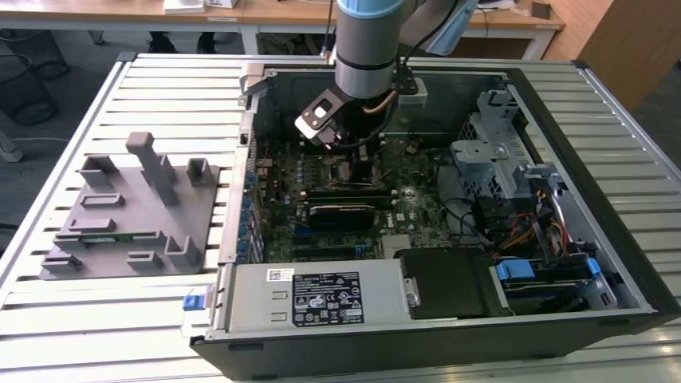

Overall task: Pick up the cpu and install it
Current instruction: 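Place the cpu into insertion slot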

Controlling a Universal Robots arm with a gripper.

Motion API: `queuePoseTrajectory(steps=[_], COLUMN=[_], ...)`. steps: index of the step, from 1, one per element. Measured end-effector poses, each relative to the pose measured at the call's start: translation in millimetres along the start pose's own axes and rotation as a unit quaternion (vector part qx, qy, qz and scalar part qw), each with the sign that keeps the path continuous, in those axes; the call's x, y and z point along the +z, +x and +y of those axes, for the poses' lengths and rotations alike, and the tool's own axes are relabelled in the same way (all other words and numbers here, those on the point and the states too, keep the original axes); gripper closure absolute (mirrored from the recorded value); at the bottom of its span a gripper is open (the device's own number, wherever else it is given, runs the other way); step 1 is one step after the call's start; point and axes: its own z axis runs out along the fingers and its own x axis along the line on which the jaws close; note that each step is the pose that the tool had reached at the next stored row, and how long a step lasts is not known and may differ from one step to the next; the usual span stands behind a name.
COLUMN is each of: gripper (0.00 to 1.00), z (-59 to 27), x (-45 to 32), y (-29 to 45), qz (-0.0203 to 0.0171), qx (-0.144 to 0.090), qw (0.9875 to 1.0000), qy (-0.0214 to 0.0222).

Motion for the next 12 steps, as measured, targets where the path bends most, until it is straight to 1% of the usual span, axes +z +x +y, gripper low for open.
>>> queuePoseTrajectory(steps=[12], gripper=[0.46], z=[0.7], x=[1.0], y=[0.4], qz=[0.0002], qx=[0.001], qw=[1.0], qy=[-0.0001])
